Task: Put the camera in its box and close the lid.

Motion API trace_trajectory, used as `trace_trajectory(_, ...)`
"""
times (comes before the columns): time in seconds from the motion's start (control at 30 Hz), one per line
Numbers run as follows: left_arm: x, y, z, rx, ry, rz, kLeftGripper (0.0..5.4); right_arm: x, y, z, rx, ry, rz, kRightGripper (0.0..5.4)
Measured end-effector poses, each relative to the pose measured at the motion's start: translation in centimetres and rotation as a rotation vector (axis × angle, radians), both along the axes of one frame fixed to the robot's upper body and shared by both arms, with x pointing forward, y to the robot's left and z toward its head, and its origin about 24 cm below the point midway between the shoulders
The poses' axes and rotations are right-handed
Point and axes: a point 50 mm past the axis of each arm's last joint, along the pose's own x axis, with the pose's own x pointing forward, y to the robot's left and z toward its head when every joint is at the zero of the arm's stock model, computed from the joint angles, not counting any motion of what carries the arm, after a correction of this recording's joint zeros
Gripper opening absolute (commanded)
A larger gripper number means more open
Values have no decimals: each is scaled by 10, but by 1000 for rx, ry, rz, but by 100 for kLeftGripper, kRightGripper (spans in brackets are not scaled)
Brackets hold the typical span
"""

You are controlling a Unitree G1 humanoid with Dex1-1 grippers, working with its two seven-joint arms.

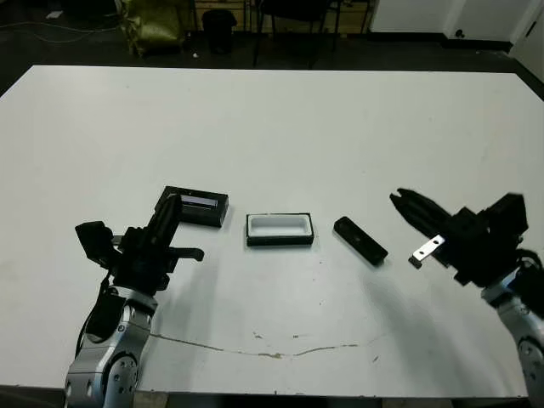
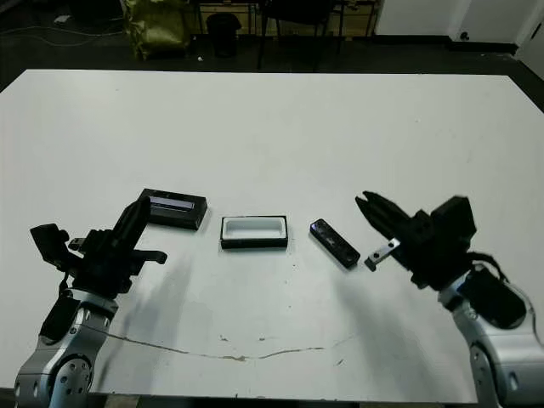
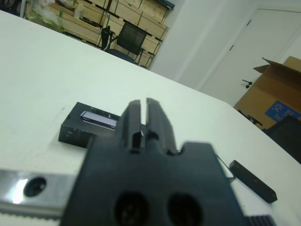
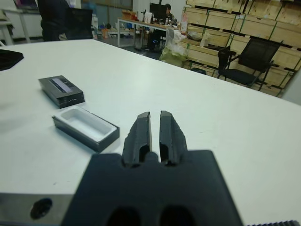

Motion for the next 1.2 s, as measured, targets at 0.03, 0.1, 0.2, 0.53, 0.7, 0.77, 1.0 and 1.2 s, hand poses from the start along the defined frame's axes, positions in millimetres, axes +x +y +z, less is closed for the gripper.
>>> trace_trajectory(0.03, 0, 0, 0, 0, 0, 1, 3, -1, 1, -2, 10, -3, 1, 0)
trace_trajectory(0.1, 0, 0, 0, 3, 1, 1, 3, -2, 1, -5, 16, -9, 2, 0)
trace_trajectory(0.2, 0, 0, 0, 3, 2, 2, 3, -2, 2, -8, 11, -7, 2, 0)
trace_trajectory(0.53, 0, 0, 0, -1, 1, 1, 3, -2, 3, -13, -2, 9, 3, 0)
trace_trajectory(0.7, 0, 0, 0, 0, 1, -1, 0, -2, 3, -9, -44, 24, 9, 37)
trace_trajectory(0.77, 0, 0, 0, -1, 0, -1, 0, -1, 3, -7, -83, 24, 13, 77)
trace_trajectory(1.0, 0, 0, 0, -2, 0, -1, 0, 0, 7, -10, -109, 65, 35, 233)
trace_trajectory(1.2, 0, -1, 0, -4, 5, -3, 0, 1, 8, -17, -128, 84, 44, 366)
